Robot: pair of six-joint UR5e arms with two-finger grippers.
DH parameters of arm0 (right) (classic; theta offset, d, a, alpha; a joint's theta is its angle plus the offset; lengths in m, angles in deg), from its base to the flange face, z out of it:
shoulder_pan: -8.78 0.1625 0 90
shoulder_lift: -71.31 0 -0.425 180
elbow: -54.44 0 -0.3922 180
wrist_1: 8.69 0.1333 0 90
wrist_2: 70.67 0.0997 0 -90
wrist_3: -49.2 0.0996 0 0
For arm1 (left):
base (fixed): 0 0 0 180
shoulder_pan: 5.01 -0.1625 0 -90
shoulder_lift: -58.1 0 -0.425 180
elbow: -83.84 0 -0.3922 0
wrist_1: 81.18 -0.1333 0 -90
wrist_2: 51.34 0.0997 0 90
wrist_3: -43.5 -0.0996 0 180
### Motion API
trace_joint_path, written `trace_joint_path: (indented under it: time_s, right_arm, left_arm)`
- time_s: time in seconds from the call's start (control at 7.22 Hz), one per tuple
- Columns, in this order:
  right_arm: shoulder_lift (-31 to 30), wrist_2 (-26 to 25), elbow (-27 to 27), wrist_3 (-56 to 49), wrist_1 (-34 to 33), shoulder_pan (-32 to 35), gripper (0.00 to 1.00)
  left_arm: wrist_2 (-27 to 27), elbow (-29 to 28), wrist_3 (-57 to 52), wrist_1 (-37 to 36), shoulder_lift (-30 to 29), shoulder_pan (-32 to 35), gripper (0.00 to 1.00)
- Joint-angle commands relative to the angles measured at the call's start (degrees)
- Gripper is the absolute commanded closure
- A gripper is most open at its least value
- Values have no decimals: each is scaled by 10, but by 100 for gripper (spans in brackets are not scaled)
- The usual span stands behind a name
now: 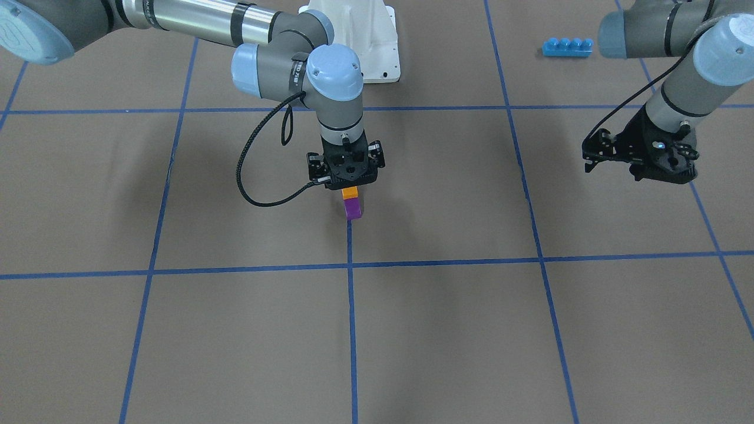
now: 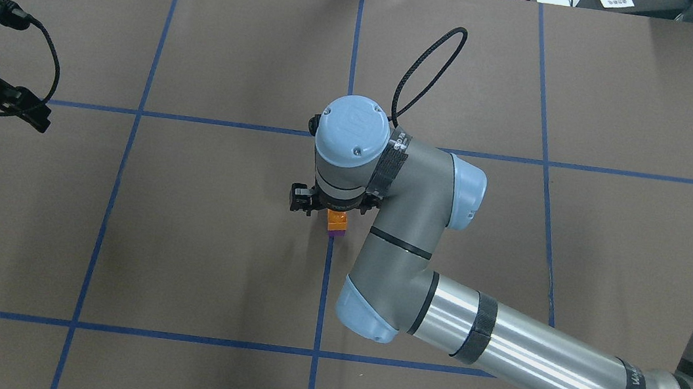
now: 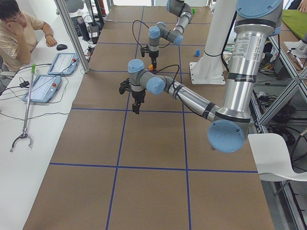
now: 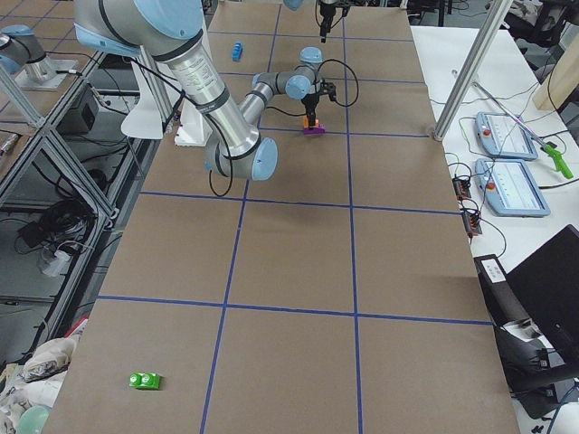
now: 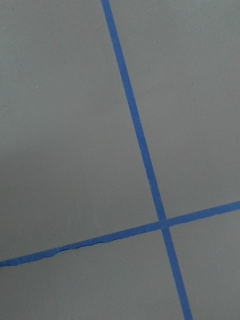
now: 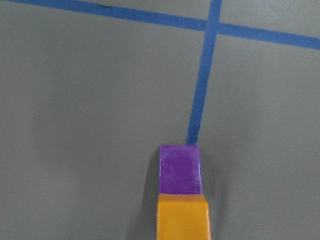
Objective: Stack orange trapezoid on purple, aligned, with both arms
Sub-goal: 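Align and lower the orange block onto the purple block with the right gripper, then open the right gripper and withdraw it from the stack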
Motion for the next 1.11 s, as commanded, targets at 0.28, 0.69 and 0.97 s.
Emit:
trace_joint_path:
  time_s: [0.28,0.69,0.97]
  right_arm:
    - [-113,53,-221,-10,-113,80,0]
    - [-318,156,-284,-187,-112,260,0]
    - [-424,225,-249,-426,-112,416,0]
  left_arm:
    - [-66,-4,-94,3,33,84,0]
    - [-121,-68,-280,-3,50,204,1]
    - [-122,-140,-359,-2,49,263,1]
